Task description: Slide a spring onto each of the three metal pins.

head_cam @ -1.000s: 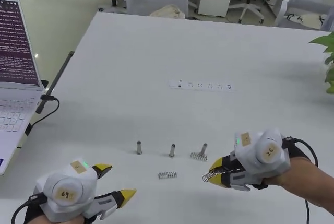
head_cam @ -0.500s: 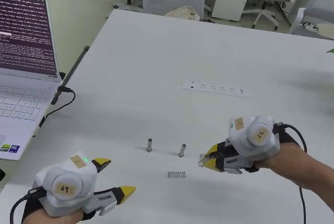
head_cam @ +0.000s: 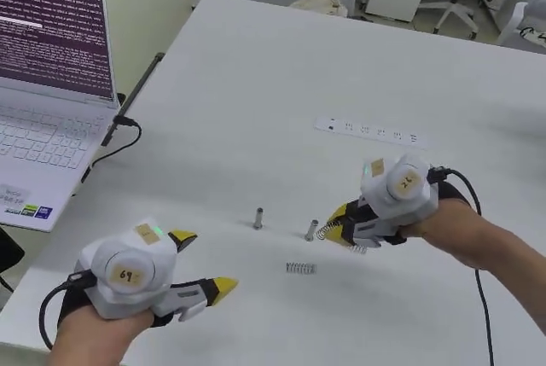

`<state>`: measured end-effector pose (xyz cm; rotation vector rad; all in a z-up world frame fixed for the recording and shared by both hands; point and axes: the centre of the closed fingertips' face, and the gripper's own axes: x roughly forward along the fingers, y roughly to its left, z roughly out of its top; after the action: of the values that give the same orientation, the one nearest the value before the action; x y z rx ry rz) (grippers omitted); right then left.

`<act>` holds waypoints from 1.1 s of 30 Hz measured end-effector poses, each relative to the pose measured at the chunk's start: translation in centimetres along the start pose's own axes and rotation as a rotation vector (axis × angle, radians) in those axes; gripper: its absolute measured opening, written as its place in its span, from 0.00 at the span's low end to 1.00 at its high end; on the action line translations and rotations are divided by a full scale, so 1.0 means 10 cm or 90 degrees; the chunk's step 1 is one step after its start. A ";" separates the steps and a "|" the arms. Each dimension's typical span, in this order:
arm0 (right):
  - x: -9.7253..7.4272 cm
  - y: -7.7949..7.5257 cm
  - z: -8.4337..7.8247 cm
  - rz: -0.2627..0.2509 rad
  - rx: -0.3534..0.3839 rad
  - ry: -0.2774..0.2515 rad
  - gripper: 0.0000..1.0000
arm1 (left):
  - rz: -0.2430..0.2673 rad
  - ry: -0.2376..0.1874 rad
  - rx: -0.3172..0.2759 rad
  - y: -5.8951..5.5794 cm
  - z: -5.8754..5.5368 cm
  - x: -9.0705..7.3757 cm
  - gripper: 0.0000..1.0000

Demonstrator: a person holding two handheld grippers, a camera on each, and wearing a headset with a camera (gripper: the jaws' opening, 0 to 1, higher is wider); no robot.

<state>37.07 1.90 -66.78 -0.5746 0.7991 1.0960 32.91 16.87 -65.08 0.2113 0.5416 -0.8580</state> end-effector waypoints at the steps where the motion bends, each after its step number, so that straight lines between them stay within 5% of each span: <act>1: 0.04 -0.02 0.00 0.005 -0.001 0.002 0.09 | -0.001 -0.003 0.000 0.00 0.02 0.01 0.50; 9: 0.22 -0.14 0.07 0.010 -0.006 0.010 0.09 | -0.003 -0.010 -0.003 0.00 0.06 0.01 0.49; 21: 0.53 -0.36 0.27 0.007 -0.009 0.007 0.09 | -0.002 -0.004 -0.027 0.04 -0.03 0.01 0.50; 33: 0.74 -0.36 0.43 0.024 -0.025 0.006 0.09 | 0.003 0.000 -0.040 0.06 -0.06 0.01 0.49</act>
<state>43.33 7.86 -70.04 -0.5999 0.8015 1.1458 33.20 17.46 -65.65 0.1547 0.5665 -0.8359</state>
